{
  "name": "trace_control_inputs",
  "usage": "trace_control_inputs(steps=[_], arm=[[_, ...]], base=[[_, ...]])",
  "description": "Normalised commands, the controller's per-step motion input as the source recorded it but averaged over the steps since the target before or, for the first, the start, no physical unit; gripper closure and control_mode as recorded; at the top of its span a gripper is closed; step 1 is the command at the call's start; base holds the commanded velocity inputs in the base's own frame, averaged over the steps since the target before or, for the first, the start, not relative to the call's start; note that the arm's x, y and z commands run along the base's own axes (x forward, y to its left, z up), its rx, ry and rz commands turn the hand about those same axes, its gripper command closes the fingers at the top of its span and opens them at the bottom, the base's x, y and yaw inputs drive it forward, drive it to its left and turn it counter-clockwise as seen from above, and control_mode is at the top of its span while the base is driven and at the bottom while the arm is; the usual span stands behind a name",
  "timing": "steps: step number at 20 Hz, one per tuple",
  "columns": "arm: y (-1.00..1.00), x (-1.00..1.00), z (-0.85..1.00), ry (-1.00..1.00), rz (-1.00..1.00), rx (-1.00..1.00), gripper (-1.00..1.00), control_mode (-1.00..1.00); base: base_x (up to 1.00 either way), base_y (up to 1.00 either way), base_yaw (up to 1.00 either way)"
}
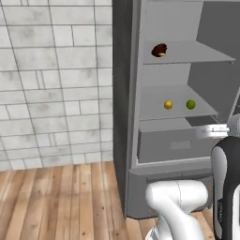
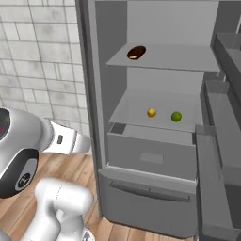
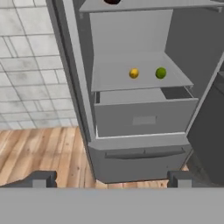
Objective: Gather the lemon and lime from the fridge and place them on a tray on the dining counter. Then gather the steak and chicken drumstick from the fridge and place them on the other tray.
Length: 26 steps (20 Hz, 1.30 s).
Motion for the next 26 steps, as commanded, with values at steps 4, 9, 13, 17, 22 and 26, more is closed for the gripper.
trace_control_inputs(steps=[4,9,13,17,22,26], arm=[[0.00,0.00,0.00,0.00,0.00,0.00,-1.00,1.00],[0.00,0.00,0.00,0.00,0.00,0.00,-1.00,1.00],[0.00,0.00,0.00,0.00,0.00,0.00,-1.00,1.00],[0.00,0.00,0.00,0.00,0.00,0.00,-1.00,1.00],[0.00,0.00,0.00,0.00,0.00,0.00,-1.00,1.00],[0.00,0.00,0.00,0.00,0.00,0.00,-1.00,1.00]], base=[[0.69,0.00,-0.17],[0.67,0.00,-0.17],[0.55,-0.01,-0.17],[0.26,-0.32,-0.11],[0.30,-0.42,-0.06],[0.37,-0.41,-0.03]])
